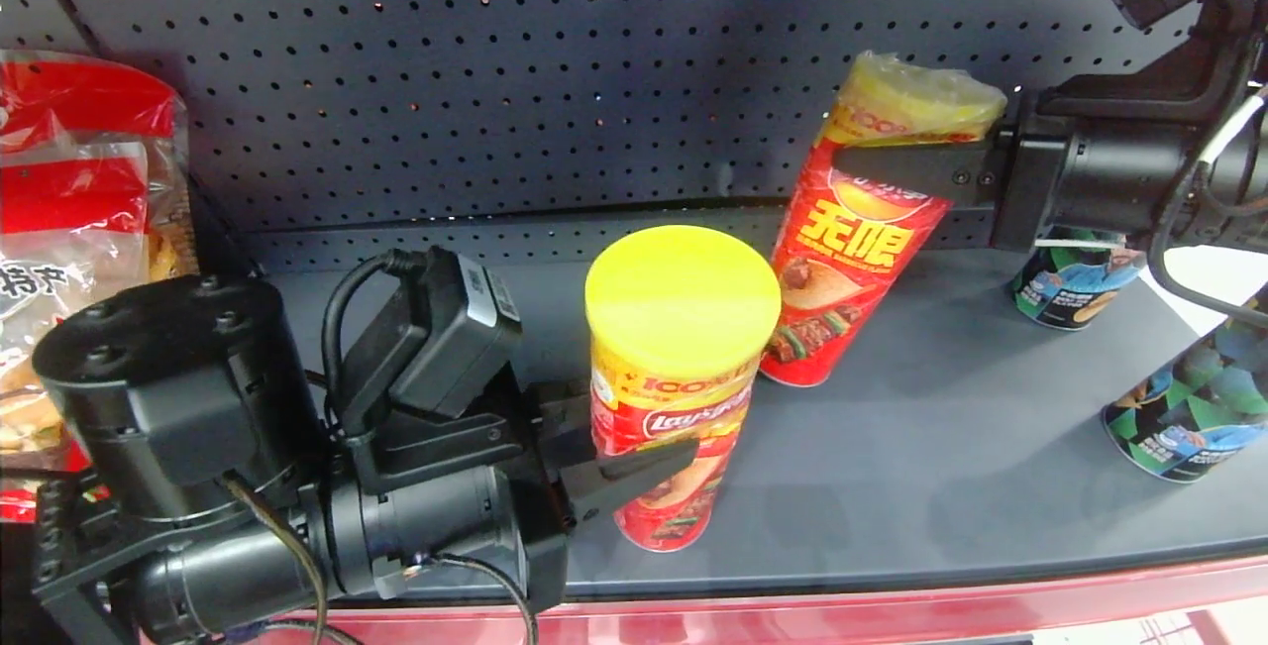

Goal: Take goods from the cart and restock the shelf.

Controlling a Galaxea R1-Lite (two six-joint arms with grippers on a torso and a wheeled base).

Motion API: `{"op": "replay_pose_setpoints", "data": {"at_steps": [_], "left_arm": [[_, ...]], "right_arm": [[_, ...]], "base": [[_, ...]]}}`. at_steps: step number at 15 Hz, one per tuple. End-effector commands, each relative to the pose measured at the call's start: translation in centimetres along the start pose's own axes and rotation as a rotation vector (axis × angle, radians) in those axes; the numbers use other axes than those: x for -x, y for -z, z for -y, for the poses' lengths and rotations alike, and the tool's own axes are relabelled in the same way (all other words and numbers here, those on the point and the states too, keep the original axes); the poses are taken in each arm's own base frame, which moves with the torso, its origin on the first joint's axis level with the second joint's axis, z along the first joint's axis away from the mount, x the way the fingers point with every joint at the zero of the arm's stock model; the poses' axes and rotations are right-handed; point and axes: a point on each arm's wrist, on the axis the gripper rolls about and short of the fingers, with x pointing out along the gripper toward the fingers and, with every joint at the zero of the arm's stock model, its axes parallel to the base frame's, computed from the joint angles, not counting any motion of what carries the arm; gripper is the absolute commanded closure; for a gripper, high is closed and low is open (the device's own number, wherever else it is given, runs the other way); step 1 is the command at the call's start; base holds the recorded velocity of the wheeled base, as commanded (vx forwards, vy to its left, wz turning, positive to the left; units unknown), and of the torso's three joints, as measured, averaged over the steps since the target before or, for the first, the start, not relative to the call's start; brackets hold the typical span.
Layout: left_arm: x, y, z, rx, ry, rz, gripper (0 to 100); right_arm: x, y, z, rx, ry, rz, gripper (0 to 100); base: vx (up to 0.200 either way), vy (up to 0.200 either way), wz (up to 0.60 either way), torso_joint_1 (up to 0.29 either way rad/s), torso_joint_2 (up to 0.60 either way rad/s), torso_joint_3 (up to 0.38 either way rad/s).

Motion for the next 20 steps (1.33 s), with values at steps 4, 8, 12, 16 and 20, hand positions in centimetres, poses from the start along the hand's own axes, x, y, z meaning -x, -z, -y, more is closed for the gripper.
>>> {"op": "replay_pose_setpoints", "data": {"at_steps": [4, 8, 12, 16, 20], "left_arm": [[0.5, 0.8, 0.1, 0.014, -0.006, -0.032, 0], [1.4, 1.3, 0.0, 0.020, -0.023, -0.045, 0], [2.1, 2.1, -0.6, 0.035, -0.066, -0.073, 0], [2.5, 2.6, -1.4, 0.042, -0.111, -0.093, 0], [3.0, 2.9, -2.2, 0.036, -0.152, -0.105, 0]], "right_arm": [[0.0, 0.0, 0.0, 0.000, 0.000, 0.000, 100], [0.0, 0.0, 0.0, 0.001, -0.001, 0.001, 100], [0.0, 0.0, -0.1, 0.001, -0.001, 0.001, 100], [0.1, -0.1, -0.1, 0.002, 0.001, 0.004, 100], [0.1, 0.0, -0.1, 0.000, -0.001, 0.000, 100]], "base": [[0.000, 0.000, 0.00, 0.000, 0.00, 0.000], [0.000, 0.000, 0.00, 0.000, 0.00, 0.000], [0.000, 0.000, 0.00, 0.000, 0.00, 0.000], [0.000, 0.000, 0.00, 0.000, 0.00, 0.000], [0.000, 0.000, 0.00, 0.000, 0.00, 0.000]]}}
